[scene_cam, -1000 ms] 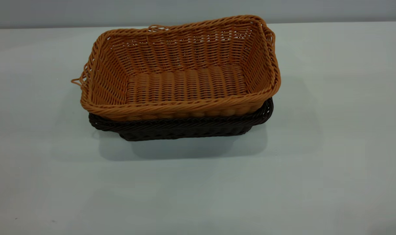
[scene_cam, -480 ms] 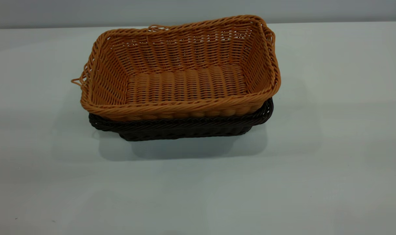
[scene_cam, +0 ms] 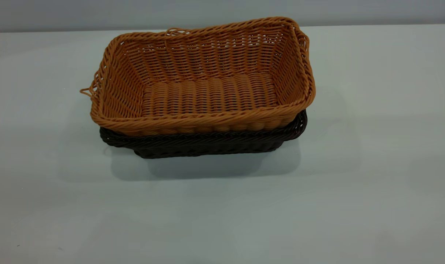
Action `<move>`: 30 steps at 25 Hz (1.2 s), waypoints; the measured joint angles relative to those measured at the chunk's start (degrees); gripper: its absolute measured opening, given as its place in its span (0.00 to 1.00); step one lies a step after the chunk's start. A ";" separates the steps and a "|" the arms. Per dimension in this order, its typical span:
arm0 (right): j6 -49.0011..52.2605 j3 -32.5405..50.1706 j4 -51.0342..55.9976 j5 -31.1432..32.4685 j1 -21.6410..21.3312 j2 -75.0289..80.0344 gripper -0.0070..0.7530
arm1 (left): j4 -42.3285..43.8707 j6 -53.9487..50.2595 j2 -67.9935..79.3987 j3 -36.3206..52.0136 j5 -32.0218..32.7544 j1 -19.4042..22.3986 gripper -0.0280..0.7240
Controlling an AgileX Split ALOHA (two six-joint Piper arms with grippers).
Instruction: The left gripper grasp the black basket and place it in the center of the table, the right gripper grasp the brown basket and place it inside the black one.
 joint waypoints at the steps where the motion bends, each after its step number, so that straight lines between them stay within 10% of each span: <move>1: 0.00 0.00 0.00 0.00 0.00 0.00 0.64 | -0.12 0.00 0.00 0.00 0.05 0.00 0.62; 15: 0.00 0.00 1.14 0.00 -1.24 -0.14 0.64 | -0.31 0.00 0.00 0.05 0.05 0.33 0.62; 22: 0.02 0.00 2.04 0.05 -13.79 -9.17 0.64 | -1.19 0.00 -3.80 0.11 0.05 14.64 0.62; 30: 0.02 0.00 2.18 0.59 -14.69 -24.30 0.64 | -1.19 0.00 -21.14 0.20 0.89 21.59 0.62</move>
